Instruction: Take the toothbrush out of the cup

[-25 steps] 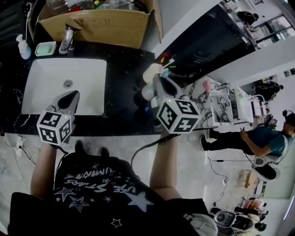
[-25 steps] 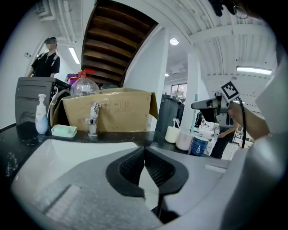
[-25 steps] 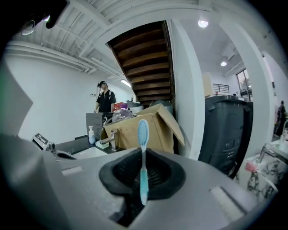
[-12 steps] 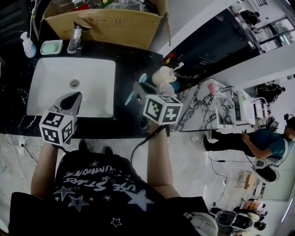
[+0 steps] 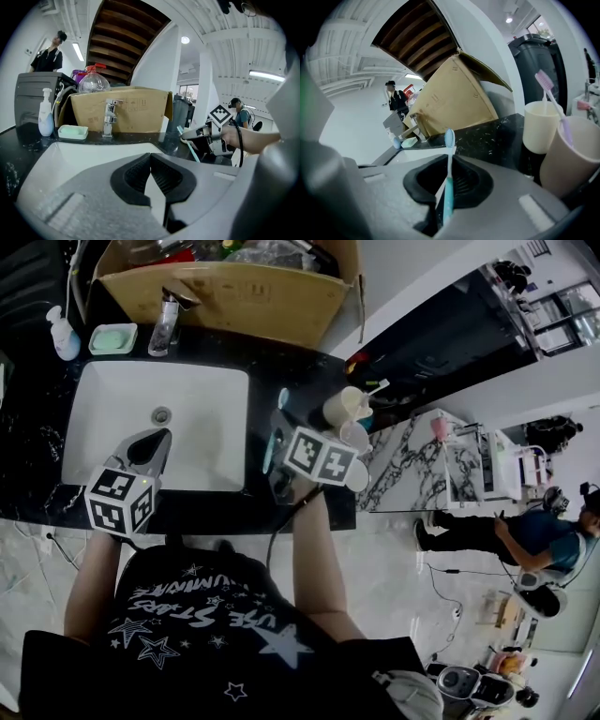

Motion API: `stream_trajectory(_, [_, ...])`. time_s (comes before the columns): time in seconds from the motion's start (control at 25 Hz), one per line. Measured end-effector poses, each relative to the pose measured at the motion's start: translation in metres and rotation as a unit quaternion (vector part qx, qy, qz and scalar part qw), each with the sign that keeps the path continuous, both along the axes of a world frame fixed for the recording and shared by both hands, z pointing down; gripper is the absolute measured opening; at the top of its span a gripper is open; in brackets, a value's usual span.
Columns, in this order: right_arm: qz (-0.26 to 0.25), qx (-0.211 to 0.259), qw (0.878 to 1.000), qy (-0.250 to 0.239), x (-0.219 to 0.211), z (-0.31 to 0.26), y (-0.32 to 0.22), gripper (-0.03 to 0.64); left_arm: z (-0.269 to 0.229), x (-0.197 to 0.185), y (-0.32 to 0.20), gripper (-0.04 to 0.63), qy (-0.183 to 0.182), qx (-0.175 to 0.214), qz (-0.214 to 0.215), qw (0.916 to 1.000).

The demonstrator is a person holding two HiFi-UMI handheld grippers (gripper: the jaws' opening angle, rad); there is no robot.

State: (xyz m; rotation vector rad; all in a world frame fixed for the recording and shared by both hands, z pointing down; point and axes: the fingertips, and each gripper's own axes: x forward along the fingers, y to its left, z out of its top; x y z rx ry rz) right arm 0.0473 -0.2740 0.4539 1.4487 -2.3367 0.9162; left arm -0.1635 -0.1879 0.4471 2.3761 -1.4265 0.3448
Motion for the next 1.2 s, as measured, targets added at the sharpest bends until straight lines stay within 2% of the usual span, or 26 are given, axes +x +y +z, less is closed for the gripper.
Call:
stream_trajectory(0.16, [0.018, -0.016, 1.0, -0.001, -0.005, 0.015, -0.01, 0.032, 0.004, -0.005, -0.01, 0.009, 0.0, -0.004, 0.004, 1.0])
stream_trajectory(0.56, [0.049, -0.056, 0.997, 0.036, -0.009, 0.047, -0.018, 0.034, 0.01, -0.009, -0.025, 0.009, 0.004, -0.015, 0.019, 0.9997])
stream_trajectory(0.76, [0.057, -0.069, 0.992, 0.091, -0.01, 0.058, -0.019, 0.034, 0.016, -0.01, -0.026, 0.009, 0.006, -0.022, 0.028, 0.9993])
stream_trajectory(0.96, [0.057, -0.081, 0.981, 0.169, -0.012, 0.068, -0.016, 0.034, 0.021, -0.013, -0.025, 0.009, 0.01, -0.028, 0.038, 0.9988])
stream_trajectory(1.2, [0.087, -0.081, 0.972, 0.201, -0.008, 0.07, -0.015, 0.042, 0.025, -0.013, -0.021, 0.009, 0.012, -0.034, 0.062, 0.9974])
